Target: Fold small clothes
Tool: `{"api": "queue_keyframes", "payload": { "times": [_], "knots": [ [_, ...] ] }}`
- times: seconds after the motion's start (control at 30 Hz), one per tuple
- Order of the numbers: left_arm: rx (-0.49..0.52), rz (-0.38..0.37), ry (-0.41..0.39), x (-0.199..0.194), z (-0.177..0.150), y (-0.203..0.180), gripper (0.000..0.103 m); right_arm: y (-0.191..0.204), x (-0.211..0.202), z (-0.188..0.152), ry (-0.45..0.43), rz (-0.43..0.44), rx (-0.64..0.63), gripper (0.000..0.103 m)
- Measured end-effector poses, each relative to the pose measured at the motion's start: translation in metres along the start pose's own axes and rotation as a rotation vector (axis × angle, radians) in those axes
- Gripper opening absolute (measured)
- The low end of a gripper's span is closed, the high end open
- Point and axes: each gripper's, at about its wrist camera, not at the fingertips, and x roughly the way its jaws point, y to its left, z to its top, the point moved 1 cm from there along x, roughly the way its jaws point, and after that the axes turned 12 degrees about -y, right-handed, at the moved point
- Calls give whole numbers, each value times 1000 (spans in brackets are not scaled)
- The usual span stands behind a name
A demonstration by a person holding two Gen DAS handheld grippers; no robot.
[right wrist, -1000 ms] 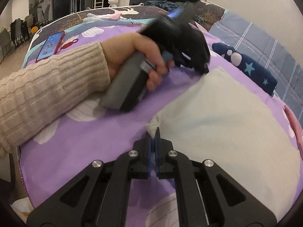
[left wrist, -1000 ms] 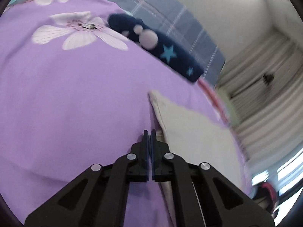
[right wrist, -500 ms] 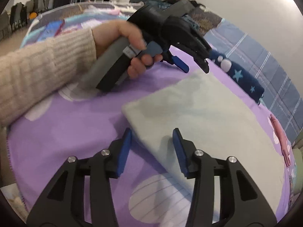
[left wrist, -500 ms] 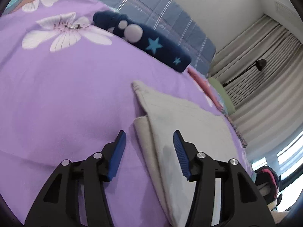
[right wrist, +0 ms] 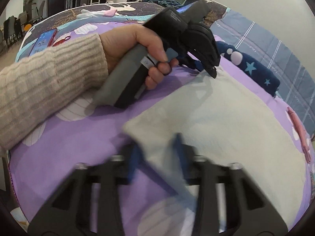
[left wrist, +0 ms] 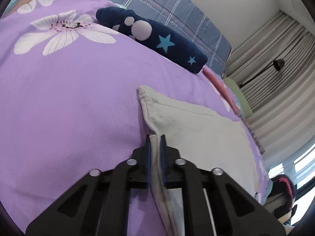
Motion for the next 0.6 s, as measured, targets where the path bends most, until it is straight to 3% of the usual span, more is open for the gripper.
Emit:
{"api": "queue_keyframes", "payload": {
  "times": [0.13, 0.3, 0.37, 0.43, 0.6],
  "knots": [
    [54, -16, -83, -16, 5, -14, 6, 3, -15, 7, -72, 6, -16, 3],
    [10, 7, -30, -6, 3, -3, 7, 2, -6, 1, -25, 12, -35, 5],
    [27, 25, -41, -14, 4, -5, 13, 0, -12, 2, -36, 12, -23, 11],
    [39, 36, -41, -23, 4, -6, 33, 1, -22, 0, -51, 4, -30, 33],
    [75, 7, 17, -28, -12, -10, 42, 12, -23, -14, -17, -56, -119, 39]
  ]
}}
